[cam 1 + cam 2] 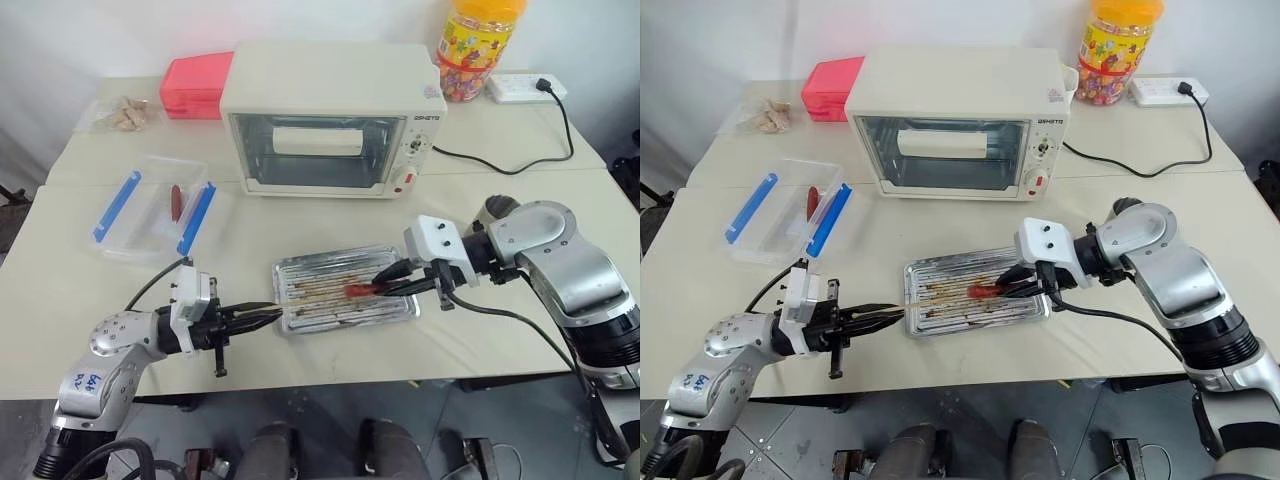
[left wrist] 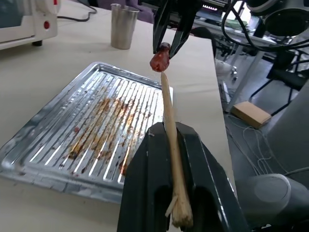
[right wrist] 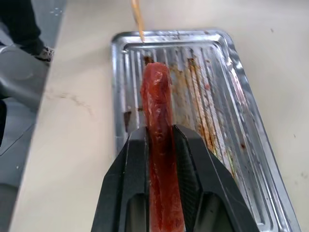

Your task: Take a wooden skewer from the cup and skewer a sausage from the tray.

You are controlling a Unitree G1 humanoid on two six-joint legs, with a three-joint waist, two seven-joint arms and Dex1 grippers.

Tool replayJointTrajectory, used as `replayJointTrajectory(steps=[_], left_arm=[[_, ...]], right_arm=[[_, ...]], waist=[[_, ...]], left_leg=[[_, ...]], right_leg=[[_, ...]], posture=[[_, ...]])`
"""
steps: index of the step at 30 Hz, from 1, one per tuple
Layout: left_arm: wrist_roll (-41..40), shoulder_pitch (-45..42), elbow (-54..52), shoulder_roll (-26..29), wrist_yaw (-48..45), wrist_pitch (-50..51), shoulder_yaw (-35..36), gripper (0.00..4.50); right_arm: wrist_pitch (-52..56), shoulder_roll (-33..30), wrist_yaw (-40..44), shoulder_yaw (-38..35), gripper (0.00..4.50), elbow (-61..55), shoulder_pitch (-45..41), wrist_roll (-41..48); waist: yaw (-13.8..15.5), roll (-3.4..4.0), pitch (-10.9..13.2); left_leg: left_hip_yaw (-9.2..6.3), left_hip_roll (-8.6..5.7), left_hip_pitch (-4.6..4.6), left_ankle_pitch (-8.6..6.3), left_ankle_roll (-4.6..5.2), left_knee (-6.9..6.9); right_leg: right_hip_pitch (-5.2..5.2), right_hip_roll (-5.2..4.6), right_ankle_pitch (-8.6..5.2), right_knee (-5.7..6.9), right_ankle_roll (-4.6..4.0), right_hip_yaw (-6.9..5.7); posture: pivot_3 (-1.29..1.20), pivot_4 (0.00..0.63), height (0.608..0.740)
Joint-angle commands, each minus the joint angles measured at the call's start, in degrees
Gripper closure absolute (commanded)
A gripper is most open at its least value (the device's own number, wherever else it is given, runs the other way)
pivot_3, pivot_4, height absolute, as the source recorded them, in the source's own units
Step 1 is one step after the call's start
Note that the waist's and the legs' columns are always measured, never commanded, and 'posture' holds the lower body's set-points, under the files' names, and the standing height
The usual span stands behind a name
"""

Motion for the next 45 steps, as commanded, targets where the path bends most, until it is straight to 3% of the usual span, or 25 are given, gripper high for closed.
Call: replayJointTrajectory(steps=[1, 45], left_arm=[[0.53, -0.87, 0.51, -0.74, -0.89, -0.9, -0.88, 4.5], [0.18, -2.3, 1.14, -2.43, -0.45, 0.1, -0.97, 4.5]], right_arm=[[0.92, -1.22, 0.02, -2.27, 3.76, -3.23, 0.13, 1.86], [0.57, -1.86, 0.01, -0.57, 3.76, -1.87, -0.01, 1.8]], waist=[[0.02, 0.0, 0.0], [0.13, -0.02, 0.01]], left_leg=[[0.0, 0.0, 0.0, 0.0, 0.0, 0.0], [-0.05, -0.02, -0.01, 0.0, 0.01, 0.03]], right_leg=[[0.0, 0.0, 0.0, 0.0, 0.0, 0.0], [0.03, -0.03, 0.0, 0.0, 0.0, -0.02]], posture=[[0.0, 0.15, 0.74], [0.0, 0.15, 0.74]])
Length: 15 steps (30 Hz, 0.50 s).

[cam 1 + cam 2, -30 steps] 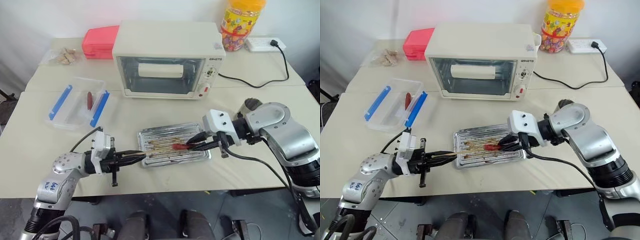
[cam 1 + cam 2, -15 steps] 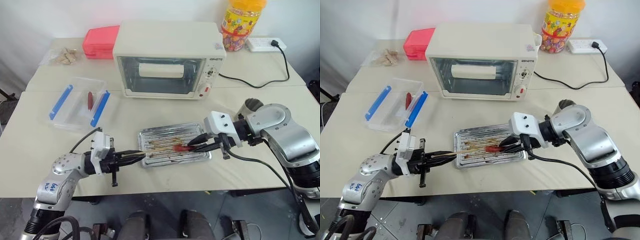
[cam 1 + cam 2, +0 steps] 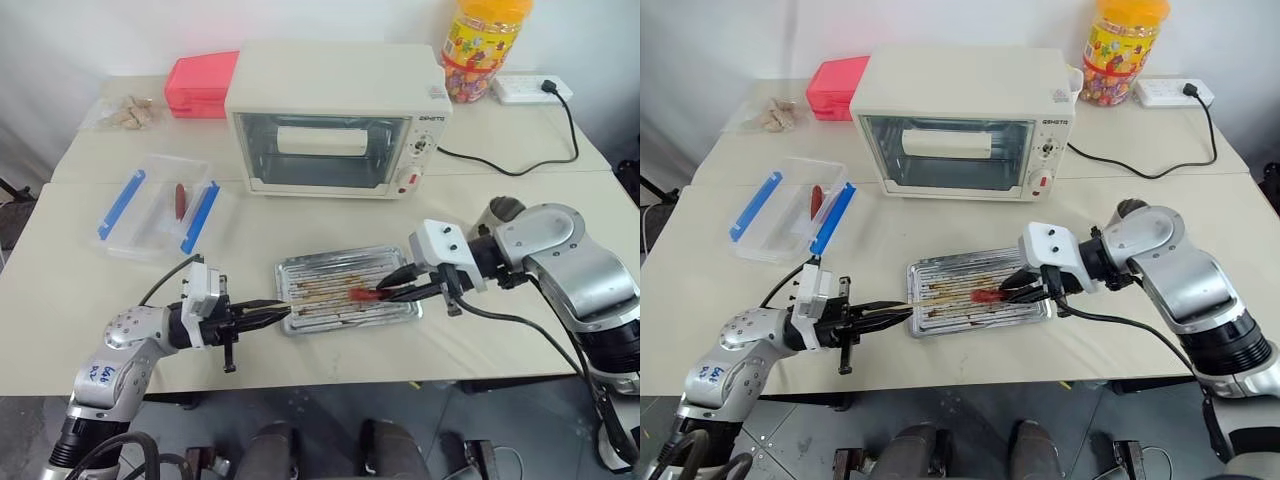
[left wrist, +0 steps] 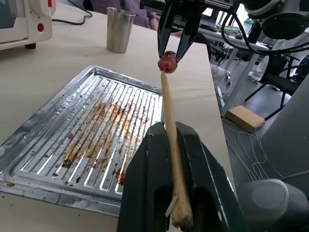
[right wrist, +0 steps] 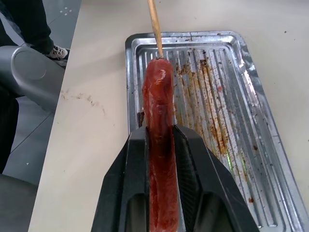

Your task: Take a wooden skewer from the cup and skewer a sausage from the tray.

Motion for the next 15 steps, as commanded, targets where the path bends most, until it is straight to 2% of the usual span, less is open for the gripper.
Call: replayJointTrajectory(steps=[1, 15], left_arm=[[-0.39, -0.64, -0.95, -0.42, -0.06, -0.1, -0.17, 4.5], [-0.05, -1.88, -0.71, -1.49, 0.12, 0.16, -1.88, 4.5]], right_arm=[[-0.66, 0.04, 0.22, -0.47, 3.76, -0.16, -1.14, -0.09], [-0.23, 1.35, 0.0, 0.72, 3.76, -0.39, -1.8, -0.2]], waist=[[0.01, 0.0, 0.0], [0.02, 0.0, 0.0]], left_leg=[[0.0, 0.0, 0.0, 0.0, 0.0, 0.0], [0.0, 0.0, 0.0, 0.0, 0.0, 0.01]], right_leg=[[0.0, 0.0, 0.0, 0.0, 0.0, 0.0], [0.0, 0.0, 0.0, 0.01, 0.0, -0.01]], posture=[[0.0, 0.15, 0.74], [0.0, 0.15, 0.74]])
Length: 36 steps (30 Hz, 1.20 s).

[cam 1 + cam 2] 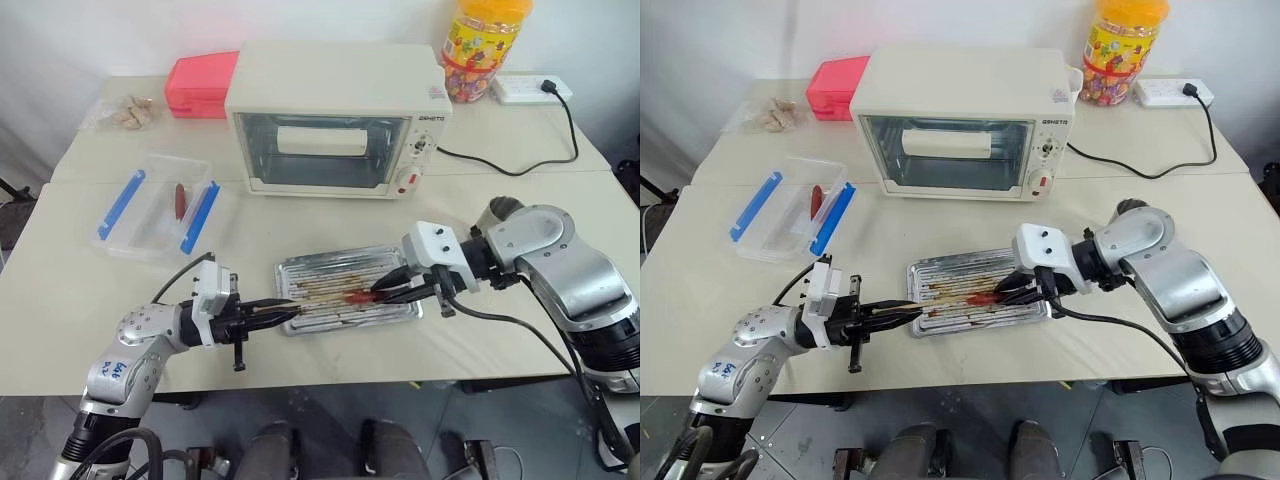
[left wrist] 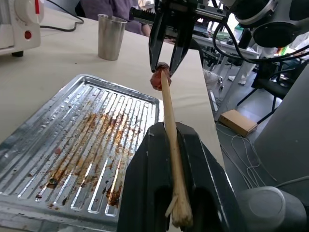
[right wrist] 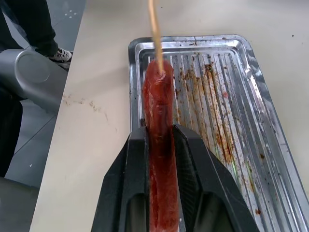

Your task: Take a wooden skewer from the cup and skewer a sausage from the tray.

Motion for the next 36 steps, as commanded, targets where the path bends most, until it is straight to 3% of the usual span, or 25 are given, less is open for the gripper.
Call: replayJointTrajectory(steps=[1, 12, 36], left_arm=[[-0.05, -0.16, -0.75, 0.08, -0.25, -0.19, 0.16, 4.5], [-0.92, 2.09, -0.73, 2.57, -0.72, 0.02, 3.22, 4.5], [-0.22, 0.66, -0.65, 0.04, 0.08, 0.2, 0.62, 4.5]], right_arm=[[-0.33, 0.11, 0.1, -0.4, 3.76, -0.69, -1.02, -0.03], [-2.16, -2.1, 1.42, -1.97, 3.76, 1.67, -0.14, -0.56], [-0.84, -0.19, 1.22, -0.87, 3.76, -0.28, -0.65, 0.31]], waist=[[-0.01, 0.0, 0.0], [-0.03, 0.0, 0.0], [-0.03, 0.0, 0.0]], left_leg=[[0.0, 0.0, 0.0, 0.0, 0.0, 0.0], [0.0, 0.0, 0.0, 0.0, 0.0, -0.01], [0.0, 0.0, 0.0, 0.0, 0.0, 0.0]], right_leg=[[0.0, 0.0, 0.0, 0.0, 0.0, 0.0], [0.0, 0.0, 0.0, -0.01, 0.0, 0.0], [0.0, 0.0, 0.0, -0.01, 0.0, 0.0]], posture=[[0.0, 0.15, 0.74], [0.0, 0.15, 0.74], [0.0, 0.15, 0.74]])
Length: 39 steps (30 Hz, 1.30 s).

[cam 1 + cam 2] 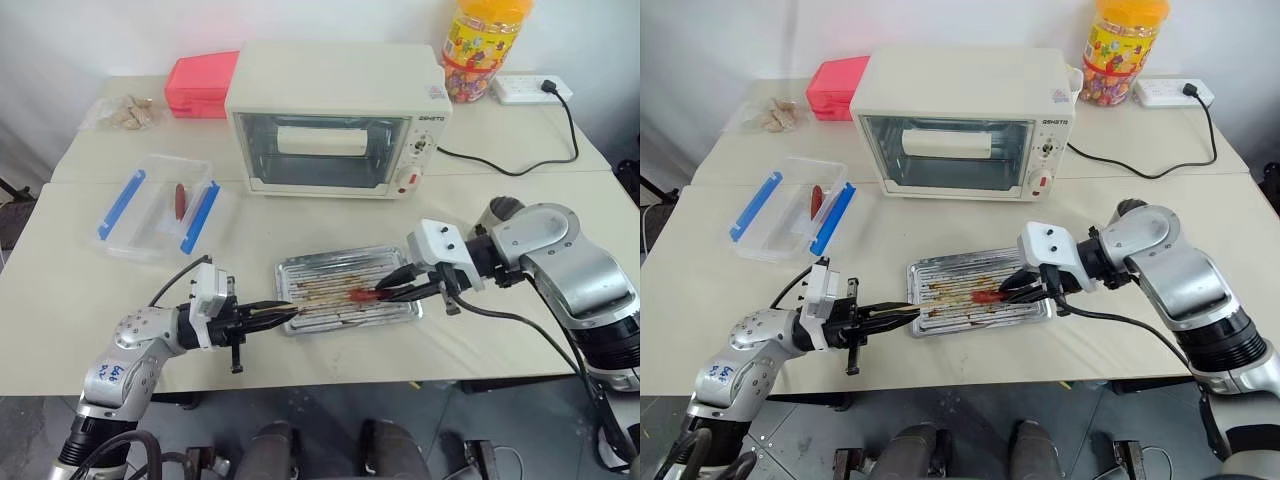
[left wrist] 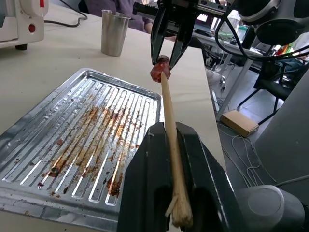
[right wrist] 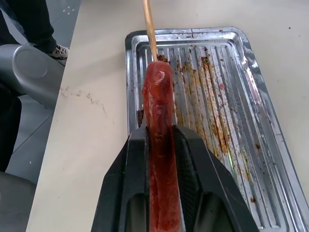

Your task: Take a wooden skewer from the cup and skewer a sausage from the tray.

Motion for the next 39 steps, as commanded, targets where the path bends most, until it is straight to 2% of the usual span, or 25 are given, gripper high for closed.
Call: replayJointTrajectory(steps=[1, 16, 39], left_arm=[[-0.14, -0.43, -0.6, -0.24, -0.03, -0.06, -0.01, 4.5], [-0.78, 1.55, -1.15, 1.54, -0.3, 0.19, 1.82, 4.5], [-0.02, 1.0, -0.7, -0.35, 0.34, -0.11, 0.6, 4.5]], right_arm=[[0.12, 0.52, 0.15, -0.35, 3.76, -1.84, -0.83, 0.74], [-1.13, -0.83, 1.2, -0.96, 3.76, 0.38, -0.74, -0.22], [-0.43, 0.4, 1.57, -0.26, 3.76, -0.13, -1.48, 0.12]], waist=[[0.01, 0.0, 0.0], [0.03, 0.0, 0.0], [0.01, 0.0, 0.0]], left_leg=[[0.0, 0.0, 0.0, 0.0, 0.0, 0.0], [0.0, 0.0, 0.0, 0.0, 0.0, 0.0], [0.0, 0.0, 0.0, 0.0, 0.0, 0.0]], right_leg=[[0.0, 0.0, 0.0, 0.0, 0.0, 0.0], [0.0, 0.0, 0.0, 0.0, 0.0, 0.0], [0.0, 0.0, 0.0, 0.0, 0.0, 0.0]], posture=[[0.0, 0.15, 0.74], [0.0, 0.15, 0.74], [0.0, 0.15, 0.74]])
